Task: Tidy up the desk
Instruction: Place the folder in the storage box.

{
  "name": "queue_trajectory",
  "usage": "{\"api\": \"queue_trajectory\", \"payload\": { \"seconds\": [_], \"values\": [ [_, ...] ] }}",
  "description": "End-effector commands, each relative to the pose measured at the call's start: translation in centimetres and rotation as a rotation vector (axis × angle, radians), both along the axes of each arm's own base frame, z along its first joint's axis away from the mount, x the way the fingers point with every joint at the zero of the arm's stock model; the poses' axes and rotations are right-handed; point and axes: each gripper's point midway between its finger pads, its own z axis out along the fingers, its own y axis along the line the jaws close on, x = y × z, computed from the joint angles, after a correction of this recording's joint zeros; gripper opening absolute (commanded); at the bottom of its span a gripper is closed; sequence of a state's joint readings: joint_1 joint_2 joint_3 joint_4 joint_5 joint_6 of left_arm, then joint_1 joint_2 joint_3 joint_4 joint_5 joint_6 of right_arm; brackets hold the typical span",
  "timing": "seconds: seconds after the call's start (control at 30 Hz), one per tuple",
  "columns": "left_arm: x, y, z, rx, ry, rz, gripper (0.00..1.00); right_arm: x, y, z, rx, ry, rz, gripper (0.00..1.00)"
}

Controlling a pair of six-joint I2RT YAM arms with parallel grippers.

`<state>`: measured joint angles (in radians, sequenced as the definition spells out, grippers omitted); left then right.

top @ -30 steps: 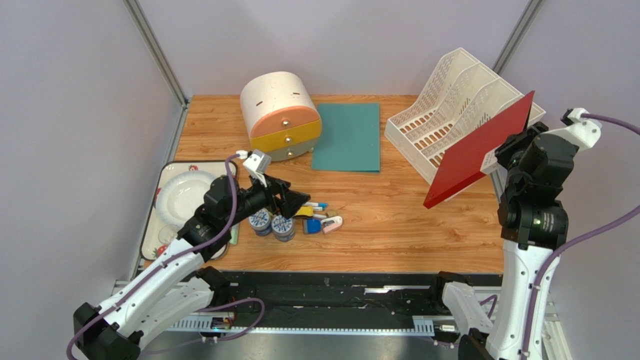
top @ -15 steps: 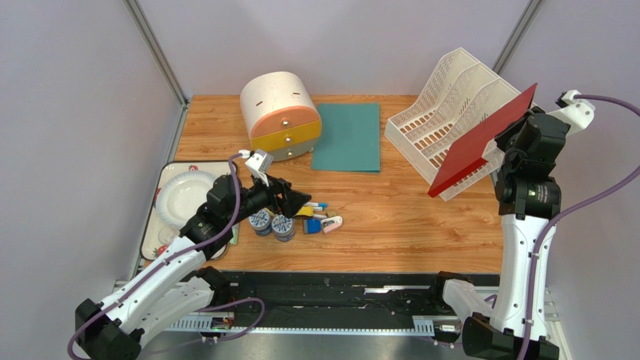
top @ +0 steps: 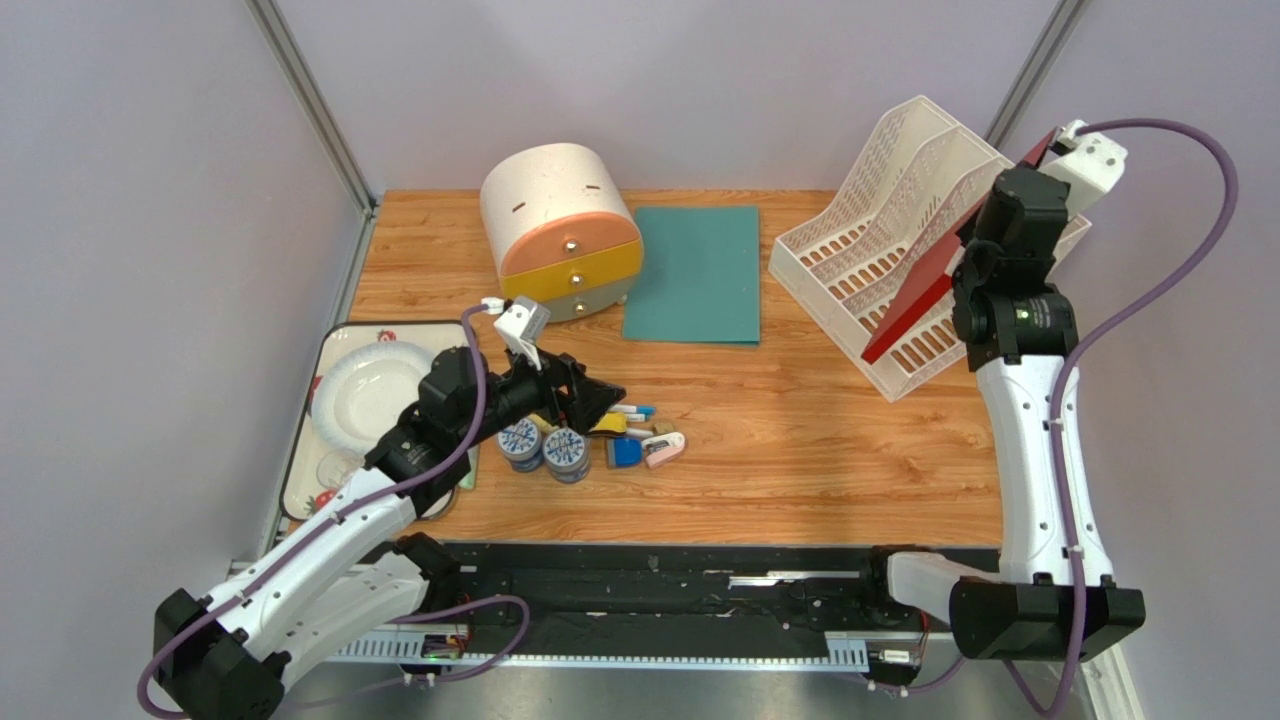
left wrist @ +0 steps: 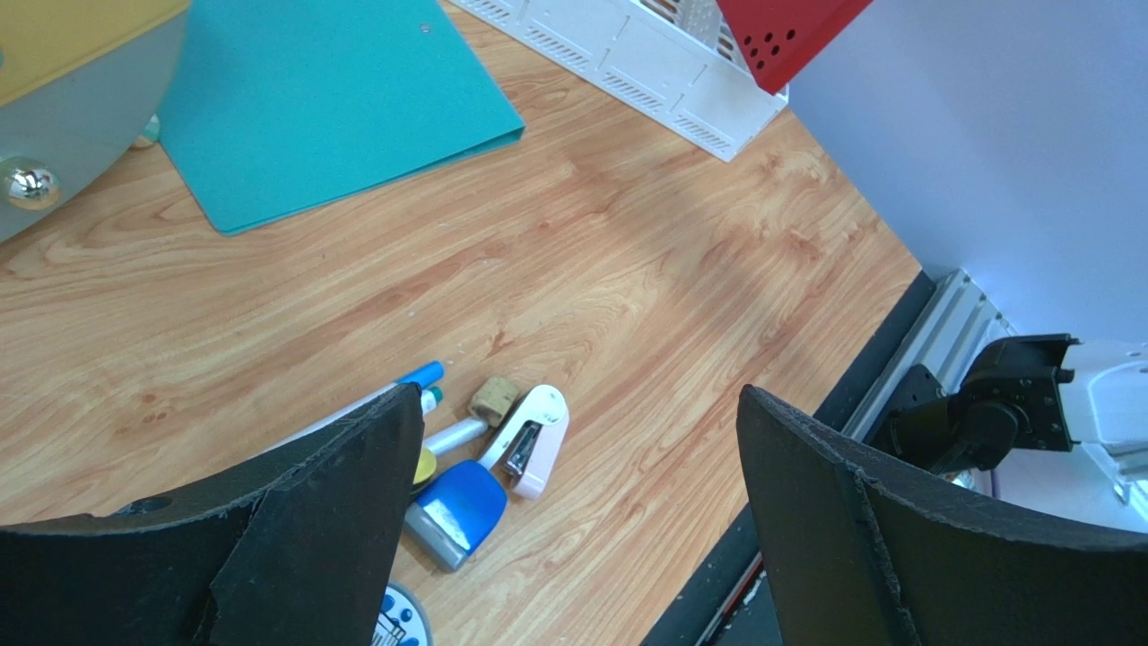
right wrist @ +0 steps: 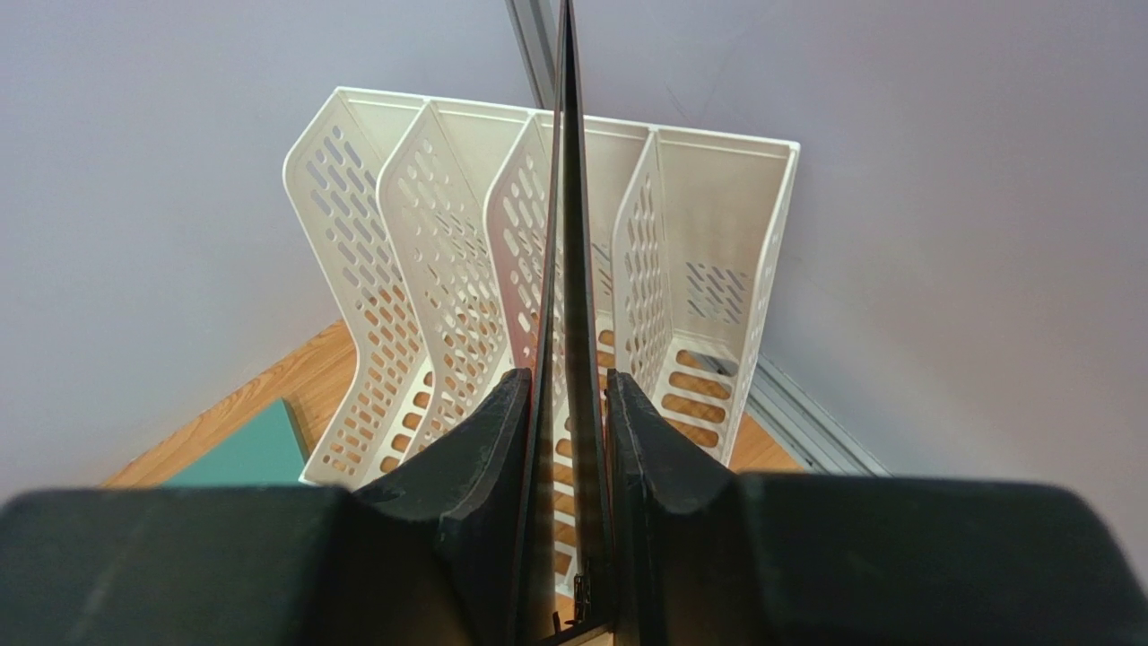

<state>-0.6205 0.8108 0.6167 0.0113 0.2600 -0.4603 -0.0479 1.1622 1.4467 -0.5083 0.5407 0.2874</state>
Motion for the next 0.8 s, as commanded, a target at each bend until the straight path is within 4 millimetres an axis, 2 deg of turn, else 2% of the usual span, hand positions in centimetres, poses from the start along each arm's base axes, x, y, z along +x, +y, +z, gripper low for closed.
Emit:
{"api": "queue_trajectory", "payload": {
  "seconds": [0.0,0.13,0.57,0.77],
  "values": [
    [0.2,-0.4,2.7,-0.055,-0.058,-0.006,0.94,-0.2,-1.1,6.9,-0.058,-0.214,-0.118,0.0],
    [0.2,-0.3,2.6,-0.05,-0.058,-0.001,0.94,1.2,-0.8,6.4,-0.068,-0.198,-0.148,0.0],
    [0.6,-0.5,2.1,-0.044,-0.049,0.006,0.95,2.5,-1.4,5.9,-0.083,-0.236,-0.206,0.0],
    [0.8,-0.5,2.0,-0.044,-0.043,0.008,0.95,3.7,-1.5,4.4,-0.086,-0.204,-0.221,0.0]
  ]
}}
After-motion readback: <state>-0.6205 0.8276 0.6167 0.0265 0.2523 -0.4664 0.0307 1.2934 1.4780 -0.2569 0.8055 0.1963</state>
